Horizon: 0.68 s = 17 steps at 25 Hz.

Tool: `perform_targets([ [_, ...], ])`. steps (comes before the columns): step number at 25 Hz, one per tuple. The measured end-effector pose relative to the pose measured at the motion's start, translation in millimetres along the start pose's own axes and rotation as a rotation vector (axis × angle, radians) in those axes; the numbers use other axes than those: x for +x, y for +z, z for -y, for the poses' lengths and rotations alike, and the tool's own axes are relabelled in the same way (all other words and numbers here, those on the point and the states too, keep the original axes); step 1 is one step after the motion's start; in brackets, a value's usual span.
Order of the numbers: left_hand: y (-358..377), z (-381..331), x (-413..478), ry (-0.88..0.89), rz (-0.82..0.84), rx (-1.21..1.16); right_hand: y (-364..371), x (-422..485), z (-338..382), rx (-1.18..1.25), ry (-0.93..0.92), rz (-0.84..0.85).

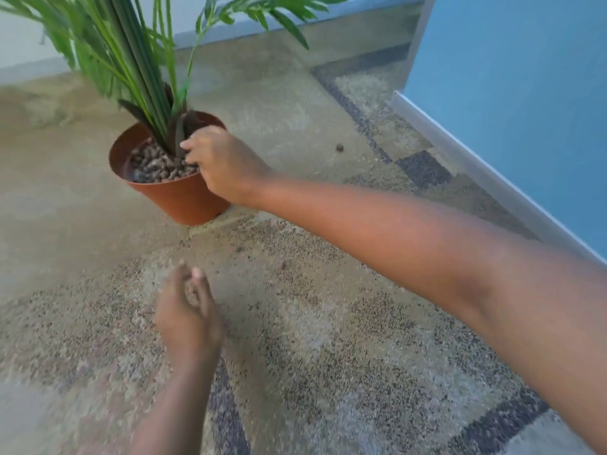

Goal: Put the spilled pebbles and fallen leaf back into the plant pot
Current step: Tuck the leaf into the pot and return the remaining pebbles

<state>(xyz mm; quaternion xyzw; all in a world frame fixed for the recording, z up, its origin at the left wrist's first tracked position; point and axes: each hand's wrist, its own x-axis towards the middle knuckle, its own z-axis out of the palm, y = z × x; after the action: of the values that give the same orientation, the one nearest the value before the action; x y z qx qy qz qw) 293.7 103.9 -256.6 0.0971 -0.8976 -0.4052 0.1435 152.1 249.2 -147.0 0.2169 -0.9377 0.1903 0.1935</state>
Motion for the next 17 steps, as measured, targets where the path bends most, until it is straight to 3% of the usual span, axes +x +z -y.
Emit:
perform_targets([
  [4, 20.2, 11.9, -34.6, -0.015, 0.223, 0.047, 3.1, -35.3, -38.7, 0.134, 0.054, -0.215],
  [8, 38.2, 13.2, -38.3, -0.008, 0.315, 0.083, 4.3, -78.5, -115.1, -0.005, 0.546, -0.147],
  [10, 44.7, 15.6, -43.2, -0.038, 0.319, 0.064, 7.1, -95.7, -146.4, -0.012, 0.777, -0.151],
  [12, 48.9, 21.0, -45.0, -0.052, 0.265, 0.066, 12.7, -99.9, -167.0, -0.023, 0.897, -0.158],
  [17, 47.2, 20.0, -43.3, -0.057, 0.170, 0.035, 22.9, -80.9, -199.6, -0.183, 0.944, -0.061],
])
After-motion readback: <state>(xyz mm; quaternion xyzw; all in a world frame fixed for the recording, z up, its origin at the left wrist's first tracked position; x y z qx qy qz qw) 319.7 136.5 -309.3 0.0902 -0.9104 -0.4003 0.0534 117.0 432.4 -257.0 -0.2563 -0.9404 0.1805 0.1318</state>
